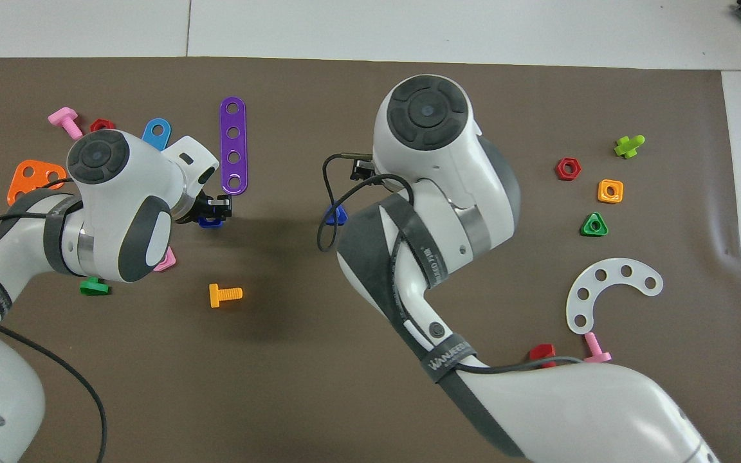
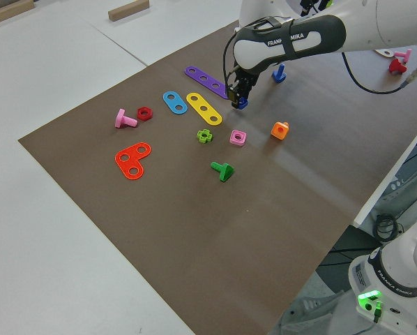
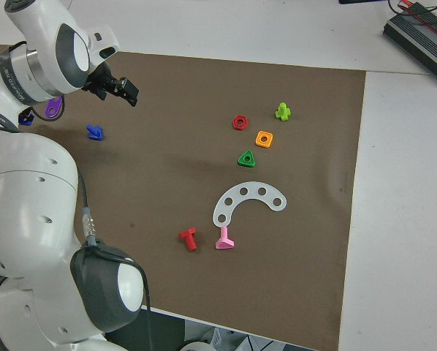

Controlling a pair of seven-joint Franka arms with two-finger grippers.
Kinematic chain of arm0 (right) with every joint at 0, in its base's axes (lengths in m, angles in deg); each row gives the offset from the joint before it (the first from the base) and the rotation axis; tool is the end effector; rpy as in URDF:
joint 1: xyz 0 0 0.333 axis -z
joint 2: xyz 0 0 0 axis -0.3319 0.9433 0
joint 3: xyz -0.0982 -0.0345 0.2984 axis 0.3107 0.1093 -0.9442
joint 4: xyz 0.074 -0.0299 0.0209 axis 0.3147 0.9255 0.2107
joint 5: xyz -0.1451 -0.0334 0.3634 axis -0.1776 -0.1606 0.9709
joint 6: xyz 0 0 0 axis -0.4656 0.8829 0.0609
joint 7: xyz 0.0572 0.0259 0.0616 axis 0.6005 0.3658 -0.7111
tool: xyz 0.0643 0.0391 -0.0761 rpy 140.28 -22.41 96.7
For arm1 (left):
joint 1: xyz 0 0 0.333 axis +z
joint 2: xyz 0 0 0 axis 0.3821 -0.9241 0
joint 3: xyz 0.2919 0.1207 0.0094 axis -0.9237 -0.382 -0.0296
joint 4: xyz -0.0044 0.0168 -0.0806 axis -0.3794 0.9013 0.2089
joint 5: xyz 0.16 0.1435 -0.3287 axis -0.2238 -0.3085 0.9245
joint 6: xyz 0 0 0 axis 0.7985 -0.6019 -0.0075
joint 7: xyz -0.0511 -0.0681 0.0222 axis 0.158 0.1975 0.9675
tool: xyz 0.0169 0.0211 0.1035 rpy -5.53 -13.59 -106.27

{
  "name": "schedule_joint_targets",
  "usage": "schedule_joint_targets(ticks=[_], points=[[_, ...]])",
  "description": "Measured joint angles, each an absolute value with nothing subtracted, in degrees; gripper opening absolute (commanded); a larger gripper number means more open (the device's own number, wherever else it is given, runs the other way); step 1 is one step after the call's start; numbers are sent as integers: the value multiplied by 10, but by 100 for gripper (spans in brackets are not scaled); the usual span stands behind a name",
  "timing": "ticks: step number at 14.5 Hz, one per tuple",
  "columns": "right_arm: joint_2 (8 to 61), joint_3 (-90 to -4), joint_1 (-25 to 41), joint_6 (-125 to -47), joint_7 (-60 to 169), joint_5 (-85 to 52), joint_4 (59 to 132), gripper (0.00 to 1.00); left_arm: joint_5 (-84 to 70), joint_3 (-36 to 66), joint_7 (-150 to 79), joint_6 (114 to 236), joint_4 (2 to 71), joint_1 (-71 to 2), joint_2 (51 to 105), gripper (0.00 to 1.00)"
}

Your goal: Unscrew and place screws in storage area

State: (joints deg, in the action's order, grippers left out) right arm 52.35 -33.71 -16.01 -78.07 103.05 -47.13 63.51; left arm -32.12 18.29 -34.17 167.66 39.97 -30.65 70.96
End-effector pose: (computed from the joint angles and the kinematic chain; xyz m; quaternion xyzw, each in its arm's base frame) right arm 0.6268 0.3730 0.4347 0.9947 -0.0905 0.0493 0.0026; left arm 0.5905 -0.1491 0.3213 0.9999 0.0001 0.0019 0.0171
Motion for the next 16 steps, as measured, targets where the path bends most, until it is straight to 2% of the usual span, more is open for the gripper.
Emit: schedule_joint_targets(ticks=[3,5,7,9,10,16], points=[[599,-337,-187,-836,1080,-471,589,100,-321,184,-341,1679,404,-307,719,100],[626,-338,-191,-865,1082,-470,581,95,-321,183,-341,1673,401,-307,724,100],[634,-338,-194,-881,1082,-468,581,80,-321,180,-338,1629,382,-303,731,100],[634,-341,-198,-882,1082,-465,587,58,-321,176,-298,1564,352,-288,743,100],[634,-342,-201,-883,1082,-465,593,54,-321,175,-268,1545,346,-275,750,100],[629,-350,-208,-926,1072,-465,647,51,-321,170,-122,1483,345,-179,794,100]])
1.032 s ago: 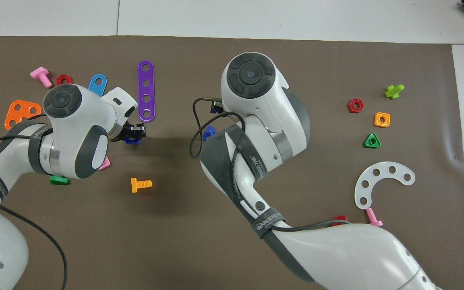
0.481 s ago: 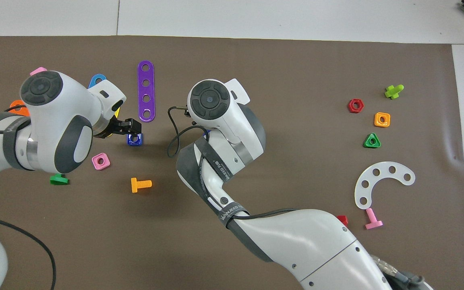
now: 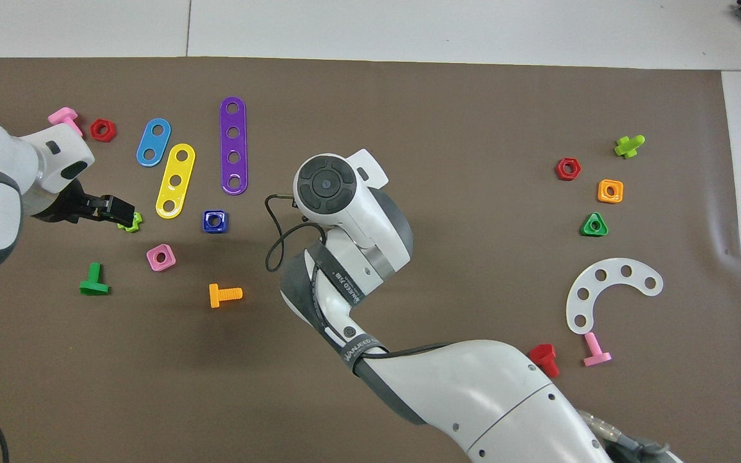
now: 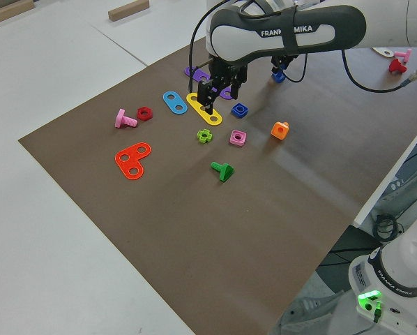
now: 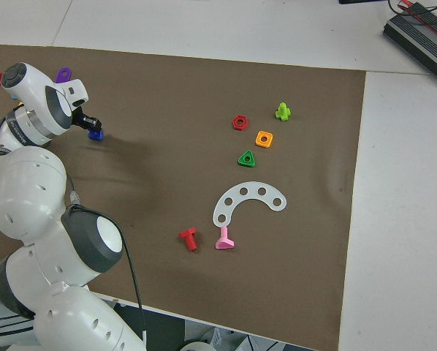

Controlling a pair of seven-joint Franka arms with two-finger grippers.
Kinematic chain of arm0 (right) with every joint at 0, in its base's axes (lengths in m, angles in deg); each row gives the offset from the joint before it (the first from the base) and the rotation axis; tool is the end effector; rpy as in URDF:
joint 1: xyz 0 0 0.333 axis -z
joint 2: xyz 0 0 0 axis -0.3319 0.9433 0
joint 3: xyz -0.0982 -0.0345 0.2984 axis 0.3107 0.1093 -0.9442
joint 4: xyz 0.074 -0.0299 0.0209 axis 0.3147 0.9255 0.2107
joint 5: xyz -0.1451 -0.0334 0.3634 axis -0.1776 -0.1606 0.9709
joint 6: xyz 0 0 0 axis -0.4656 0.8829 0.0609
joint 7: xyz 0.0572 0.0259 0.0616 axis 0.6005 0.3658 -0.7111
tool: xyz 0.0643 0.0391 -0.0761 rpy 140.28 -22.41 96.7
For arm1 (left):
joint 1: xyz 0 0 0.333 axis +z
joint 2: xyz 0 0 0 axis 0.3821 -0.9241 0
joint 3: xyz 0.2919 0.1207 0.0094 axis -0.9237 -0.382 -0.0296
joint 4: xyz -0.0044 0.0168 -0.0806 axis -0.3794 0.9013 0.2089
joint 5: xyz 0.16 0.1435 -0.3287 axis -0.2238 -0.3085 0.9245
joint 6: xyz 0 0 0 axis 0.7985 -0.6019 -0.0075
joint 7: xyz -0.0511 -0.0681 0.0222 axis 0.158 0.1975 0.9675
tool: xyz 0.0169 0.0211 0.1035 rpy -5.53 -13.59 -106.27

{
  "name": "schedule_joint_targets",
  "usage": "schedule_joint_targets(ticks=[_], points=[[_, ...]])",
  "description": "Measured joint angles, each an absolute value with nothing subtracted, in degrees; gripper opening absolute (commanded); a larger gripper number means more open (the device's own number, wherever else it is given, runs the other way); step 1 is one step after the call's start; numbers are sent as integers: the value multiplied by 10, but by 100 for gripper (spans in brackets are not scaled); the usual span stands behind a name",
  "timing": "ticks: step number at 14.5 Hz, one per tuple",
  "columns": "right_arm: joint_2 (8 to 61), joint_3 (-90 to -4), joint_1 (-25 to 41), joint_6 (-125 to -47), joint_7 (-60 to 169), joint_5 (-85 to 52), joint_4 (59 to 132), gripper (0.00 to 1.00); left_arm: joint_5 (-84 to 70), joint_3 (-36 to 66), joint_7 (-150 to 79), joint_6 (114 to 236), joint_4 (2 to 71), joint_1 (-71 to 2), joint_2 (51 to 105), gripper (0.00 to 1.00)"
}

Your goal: Unscrew and place screws in storage area

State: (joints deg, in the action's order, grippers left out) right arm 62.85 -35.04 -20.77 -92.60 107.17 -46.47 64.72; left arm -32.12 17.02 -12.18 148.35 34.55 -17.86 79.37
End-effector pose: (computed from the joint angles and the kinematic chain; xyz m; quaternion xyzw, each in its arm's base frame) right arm 0.6083 0.4528 0.3122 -0.9951 0.0723 -0.0639 0.0220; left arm 0.5899 -0.0019 0.4232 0.9965 -0.0712 -0.0418 0.0094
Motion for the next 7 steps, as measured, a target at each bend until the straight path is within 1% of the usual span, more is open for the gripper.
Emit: schedule_joint_targets(ticks=[2,3,4,7], points=[[624,-350,-208,-933,1067,-465,656,46,-321,171,-121,1462,344,-175,826,100],[622,-350,-208,-938,1066,-465,660,38,-321,172,-121,1454,343,-175,847,100],[621,-350,-208,-940,1066,-465,664,0,-321,173,-122,1442,342,-175,871,100],[617,-351,-208,-942,1064,-465,670,0,-321,174,-123,1394,341,-175,936,100]])
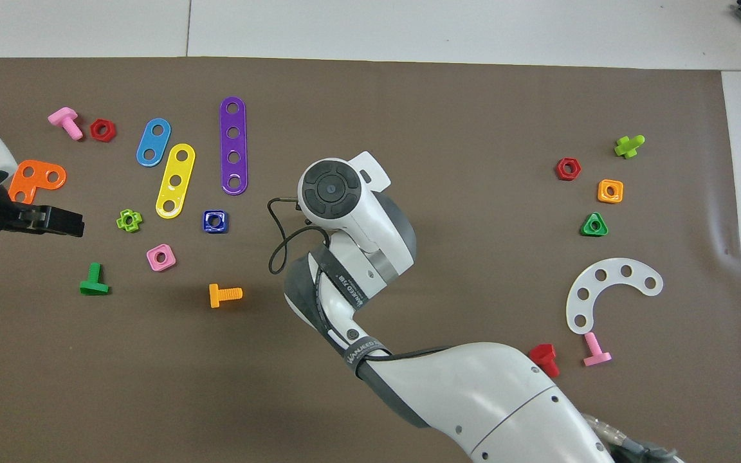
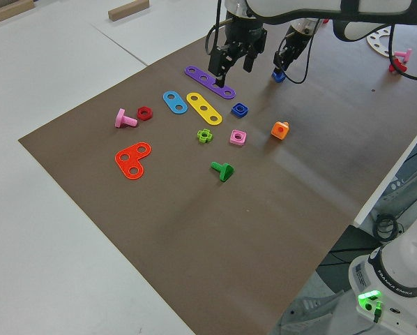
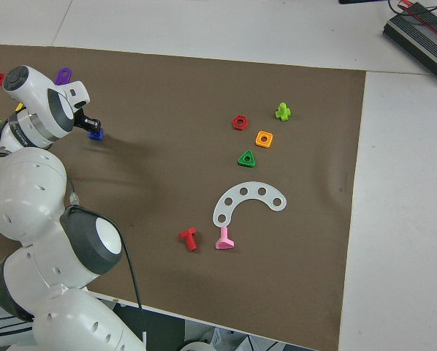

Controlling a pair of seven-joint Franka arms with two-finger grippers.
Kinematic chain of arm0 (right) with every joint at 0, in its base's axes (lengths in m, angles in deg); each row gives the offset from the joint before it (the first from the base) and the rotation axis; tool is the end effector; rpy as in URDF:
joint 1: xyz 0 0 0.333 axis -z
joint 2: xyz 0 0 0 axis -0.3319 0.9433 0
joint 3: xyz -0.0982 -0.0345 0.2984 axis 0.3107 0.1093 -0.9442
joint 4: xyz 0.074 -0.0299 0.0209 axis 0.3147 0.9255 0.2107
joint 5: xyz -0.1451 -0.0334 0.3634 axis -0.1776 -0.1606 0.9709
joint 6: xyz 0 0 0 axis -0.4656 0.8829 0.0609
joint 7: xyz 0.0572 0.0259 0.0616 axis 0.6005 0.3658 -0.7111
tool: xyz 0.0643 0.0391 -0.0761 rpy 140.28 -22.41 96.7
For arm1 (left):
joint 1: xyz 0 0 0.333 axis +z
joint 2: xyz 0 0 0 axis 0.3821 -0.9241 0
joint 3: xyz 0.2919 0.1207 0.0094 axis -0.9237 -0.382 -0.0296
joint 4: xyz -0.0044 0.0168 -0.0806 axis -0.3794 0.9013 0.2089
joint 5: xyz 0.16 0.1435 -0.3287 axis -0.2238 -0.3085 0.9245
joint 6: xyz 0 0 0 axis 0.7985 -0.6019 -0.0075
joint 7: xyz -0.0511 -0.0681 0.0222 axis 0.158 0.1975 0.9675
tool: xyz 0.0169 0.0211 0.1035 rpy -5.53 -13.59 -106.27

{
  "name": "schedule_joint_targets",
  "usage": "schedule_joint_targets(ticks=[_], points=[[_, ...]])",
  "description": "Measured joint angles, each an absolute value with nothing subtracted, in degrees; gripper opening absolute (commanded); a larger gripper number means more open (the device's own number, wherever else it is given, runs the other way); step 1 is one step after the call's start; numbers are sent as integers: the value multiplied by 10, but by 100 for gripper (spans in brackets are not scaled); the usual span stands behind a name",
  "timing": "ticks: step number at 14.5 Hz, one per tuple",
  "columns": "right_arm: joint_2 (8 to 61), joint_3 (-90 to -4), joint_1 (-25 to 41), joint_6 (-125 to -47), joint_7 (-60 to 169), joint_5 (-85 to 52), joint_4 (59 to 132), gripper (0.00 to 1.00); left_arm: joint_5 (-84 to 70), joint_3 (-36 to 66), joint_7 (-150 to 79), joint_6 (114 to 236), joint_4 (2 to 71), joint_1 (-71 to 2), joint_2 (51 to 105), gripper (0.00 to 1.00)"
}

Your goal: Unscrew and place screws in storage area

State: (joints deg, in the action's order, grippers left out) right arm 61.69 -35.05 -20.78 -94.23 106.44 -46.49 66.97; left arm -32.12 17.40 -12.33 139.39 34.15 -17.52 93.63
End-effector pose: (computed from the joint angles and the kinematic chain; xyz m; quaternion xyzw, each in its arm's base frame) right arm 0.6051 0.4495 0.3115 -0.9952 0.0662 -0.0673 0.0250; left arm 0.5350 -0.0054 0.5534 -0.9975 0.0704 -0.0066 0.0048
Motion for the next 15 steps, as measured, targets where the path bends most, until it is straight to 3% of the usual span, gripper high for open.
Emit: schedule_joint_targets(ticks=[7,12,15], points=[[582,-337,-204,-913,1069,-496,675,0,-321,175,-123,1363,342,-175,980,100],[410,-324,-94,-900,955,-506,828,0,-321,176,-123,1362,342,-175,980,100],[354,-324,-30,-923,871,-506,926,0,-321,180,-123,1362,342,-176,980,100]])
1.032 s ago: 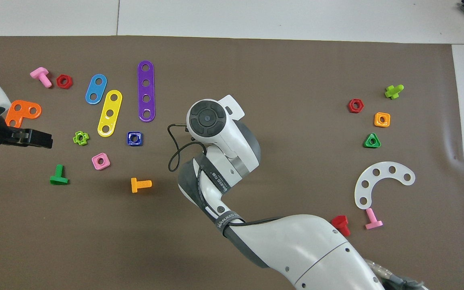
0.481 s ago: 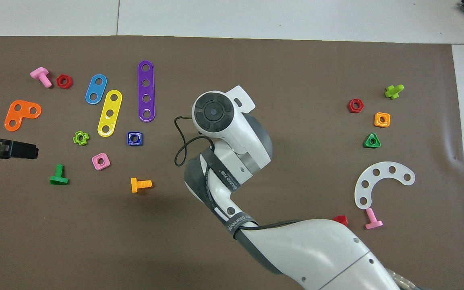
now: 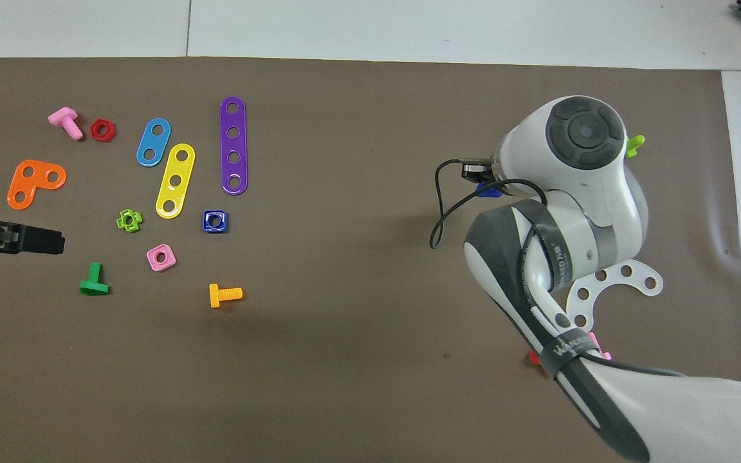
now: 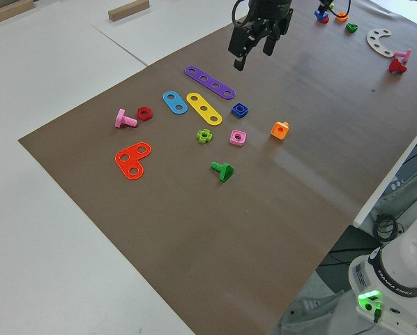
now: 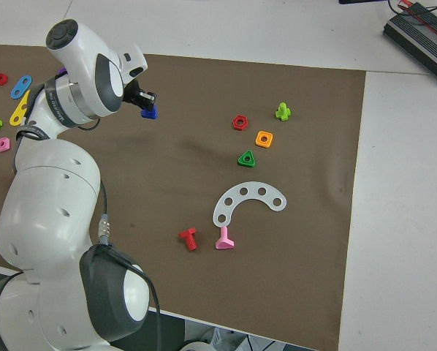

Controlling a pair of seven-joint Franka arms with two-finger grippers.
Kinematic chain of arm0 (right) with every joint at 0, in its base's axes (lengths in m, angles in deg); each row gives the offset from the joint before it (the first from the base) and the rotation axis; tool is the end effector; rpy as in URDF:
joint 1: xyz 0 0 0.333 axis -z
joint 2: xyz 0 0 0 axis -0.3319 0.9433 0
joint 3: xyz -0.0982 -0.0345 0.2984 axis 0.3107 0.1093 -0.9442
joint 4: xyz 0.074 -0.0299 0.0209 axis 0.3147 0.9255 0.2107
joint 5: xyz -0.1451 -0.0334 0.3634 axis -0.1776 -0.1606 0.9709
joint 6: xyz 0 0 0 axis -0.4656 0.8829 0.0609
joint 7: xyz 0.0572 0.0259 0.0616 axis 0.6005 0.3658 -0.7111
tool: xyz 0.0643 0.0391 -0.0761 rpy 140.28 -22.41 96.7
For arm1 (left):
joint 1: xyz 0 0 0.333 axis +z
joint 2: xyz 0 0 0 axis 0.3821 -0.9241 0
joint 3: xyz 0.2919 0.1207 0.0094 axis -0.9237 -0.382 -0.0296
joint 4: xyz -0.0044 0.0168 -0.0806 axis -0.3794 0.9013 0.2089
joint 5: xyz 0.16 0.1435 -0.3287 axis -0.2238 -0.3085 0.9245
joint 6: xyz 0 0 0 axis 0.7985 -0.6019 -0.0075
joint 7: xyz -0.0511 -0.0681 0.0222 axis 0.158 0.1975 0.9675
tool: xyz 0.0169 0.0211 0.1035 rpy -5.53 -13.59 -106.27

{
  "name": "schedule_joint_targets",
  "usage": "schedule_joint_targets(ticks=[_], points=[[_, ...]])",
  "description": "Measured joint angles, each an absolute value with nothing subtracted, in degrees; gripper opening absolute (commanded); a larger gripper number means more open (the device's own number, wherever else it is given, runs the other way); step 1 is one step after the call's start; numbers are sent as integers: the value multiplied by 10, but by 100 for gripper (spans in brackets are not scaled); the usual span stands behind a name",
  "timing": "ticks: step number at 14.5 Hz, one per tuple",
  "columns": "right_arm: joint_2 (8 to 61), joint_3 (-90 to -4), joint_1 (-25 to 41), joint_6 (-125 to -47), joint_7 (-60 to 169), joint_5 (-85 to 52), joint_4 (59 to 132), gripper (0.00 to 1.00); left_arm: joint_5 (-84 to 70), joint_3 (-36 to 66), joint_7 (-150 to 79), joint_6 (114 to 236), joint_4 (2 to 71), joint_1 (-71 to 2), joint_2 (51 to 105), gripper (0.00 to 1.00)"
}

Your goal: Unscrew and place screws in storage area

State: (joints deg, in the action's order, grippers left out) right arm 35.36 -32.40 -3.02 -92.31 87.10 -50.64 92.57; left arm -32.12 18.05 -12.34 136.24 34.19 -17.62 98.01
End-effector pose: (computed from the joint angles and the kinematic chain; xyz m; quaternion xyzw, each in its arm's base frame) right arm 0.6227 0.1710 0.4177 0.9951 -0.0664 0.0693 0.0236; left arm 0.5110 -0.0140 0.5878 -0.9969 0.0764 -0.0165 0.0098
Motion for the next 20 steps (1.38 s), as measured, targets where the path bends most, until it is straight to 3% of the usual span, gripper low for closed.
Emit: schedule_joint_targets(ticks=[6,16,17,18,20], points=[[327,-324,57,-1098,744,-506,1101,0,-321,188,-138,1362,342,-177,981,100],[316,-325,85,-1164,705,-506,1149,0,-321,188,-138,1363,342,-177,981,100],[318,-325,85,-1165,705,-506,1150,28,-321,188,-139,1363,342,-177,981,100],[319,-326,85,-1172,705,-506,1151,99,-321,188,-139,1363,342,-177,981,100],[321,-326,85,-1182,706,-506,1152,100,-321,188,-139,1363,342,-177,981,100]])
